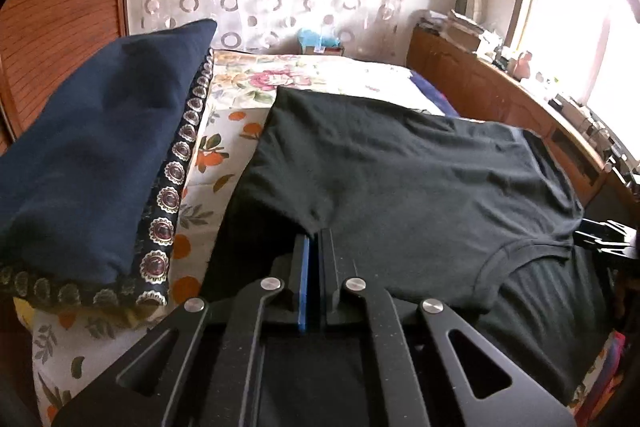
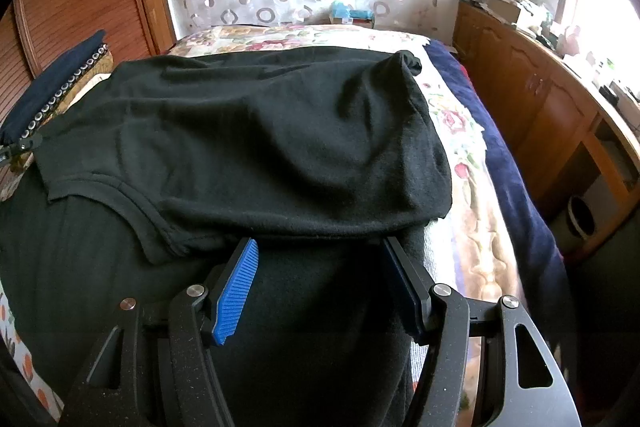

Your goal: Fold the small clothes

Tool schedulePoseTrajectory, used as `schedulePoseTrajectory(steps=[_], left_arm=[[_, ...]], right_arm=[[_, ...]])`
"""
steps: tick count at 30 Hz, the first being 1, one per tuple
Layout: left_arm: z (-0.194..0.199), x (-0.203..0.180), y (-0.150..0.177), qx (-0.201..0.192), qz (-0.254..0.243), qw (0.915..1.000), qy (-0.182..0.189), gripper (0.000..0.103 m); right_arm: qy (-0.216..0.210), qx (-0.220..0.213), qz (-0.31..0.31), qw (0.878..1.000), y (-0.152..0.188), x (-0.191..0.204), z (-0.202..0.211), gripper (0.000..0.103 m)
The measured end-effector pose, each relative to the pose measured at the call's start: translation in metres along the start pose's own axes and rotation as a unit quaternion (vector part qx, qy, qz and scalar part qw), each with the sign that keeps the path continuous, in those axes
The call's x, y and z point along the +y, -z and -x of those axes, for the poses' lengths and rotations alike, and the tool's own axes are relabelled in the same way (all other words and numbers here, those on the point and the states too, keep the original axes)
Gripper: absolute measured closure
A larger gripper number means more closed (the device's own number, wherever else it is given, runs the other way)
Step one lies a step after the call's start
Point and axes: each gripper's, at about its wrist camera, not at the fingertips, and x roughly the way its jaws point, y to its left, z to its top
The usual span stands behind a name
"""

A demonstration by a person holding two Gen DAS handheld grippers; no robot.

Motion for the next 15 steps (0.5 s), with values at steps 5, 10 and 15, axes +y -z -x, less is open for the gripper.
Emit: schedulePoseTrajectory(steps=[5, 10, 15], left_arm=[[0.001, 0.004, -0.001, -0.004, 0.009, 0.9999, 0.01, 0.099], [0.0, 0.006, 0.001, -0.002, 0.011, 0.9998, 0.014, 0.099], [0.0, 0.006, 0.002, -0.002, 0.011, 0.9998, 0.016, 0.099]], right_arm=[[-0.025, 0.019, -0.034, 0.999, -0.012, -0.012, -0.003, 0.038], [-0.02, 0.016, -0.085, 0.996, -0.021, -0.031, -0.01, 0.038], [-0.034, 0.006, -0.136, 0.99, -0.021, -0.048, -0.014, 0.038]])
